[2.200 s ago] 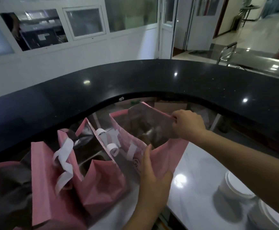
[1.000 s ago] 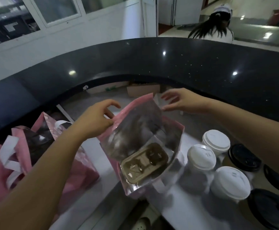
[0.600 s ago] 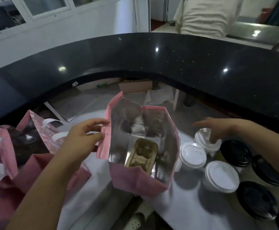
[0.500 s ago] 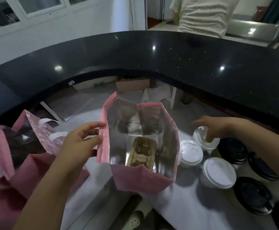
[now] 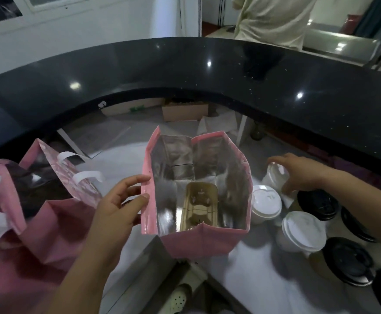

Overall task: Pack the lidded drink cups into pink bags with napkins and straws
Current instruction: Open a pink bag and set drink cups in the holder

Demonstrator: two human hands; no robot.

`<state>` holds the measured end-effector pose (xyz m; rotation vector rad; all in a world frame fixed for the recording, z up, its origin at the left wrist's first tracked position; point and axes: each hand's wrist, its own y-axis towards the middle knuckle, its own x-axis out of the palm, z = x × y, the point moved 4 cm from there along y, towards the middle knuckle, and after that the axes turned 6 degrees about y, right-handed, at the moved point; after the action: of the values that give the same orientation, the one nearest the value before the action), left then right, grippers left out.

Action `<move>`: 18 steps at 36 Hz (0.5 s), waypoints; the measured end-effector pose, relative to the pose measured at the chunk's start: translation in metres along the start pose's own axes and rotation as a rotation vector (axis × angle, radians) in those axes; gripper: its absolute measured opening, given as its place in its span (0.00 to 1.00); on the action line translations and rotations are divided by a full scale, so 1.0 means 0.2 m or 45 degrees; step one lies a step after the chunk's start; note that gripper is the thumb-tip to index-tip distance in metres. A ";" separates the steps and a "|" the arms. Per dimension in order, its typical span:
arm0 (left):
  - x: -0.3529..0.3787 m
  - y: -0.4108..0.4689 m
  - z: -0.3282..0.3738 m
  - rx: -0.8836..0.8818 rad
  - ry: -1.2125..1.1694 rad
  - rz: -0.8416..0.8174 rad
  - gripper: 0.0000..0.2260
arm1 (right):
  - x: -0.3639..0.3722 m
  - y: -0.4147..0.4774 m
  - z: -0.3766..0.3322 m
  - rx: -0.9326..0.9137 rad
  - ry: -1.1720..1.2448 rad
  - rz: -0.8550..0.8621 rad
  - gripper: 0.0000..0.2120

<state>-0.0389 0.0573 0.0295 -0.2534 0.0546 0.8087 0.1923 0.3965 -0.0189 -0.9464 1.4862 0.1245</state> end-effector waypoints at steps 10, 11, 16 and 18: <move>0.03 -0.02 -0.01 0.009 -0.008 -0.127 0.17 | -0.33 -0.36 -0.36 -0.116 -0.081 0.637 0.42; 0.03 -0.02 -0.01 0.008 -0.009 -0.135 0.18 | -0.37 -0.41 -0.41 -0.156 -0.053 0.701 0.42; 0.01 -0.01 -0.03 -0.007 -0.058 -0.166 0.19 | -0.54 -0.67 -0.73 -0.466 0.111 0.795 0.43; 0.01 -0.01 -0.04 -0.014 -0.082 -0.171 0.19 | -0.53 -0.74 -0.87 -0.602 0.142 0.662 0.43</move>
<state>-0.0350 0.0556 0.0220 -0.2391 -0.0271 0.6830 0.1300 0.2468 0.1733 -0.9209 1.8220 0.8418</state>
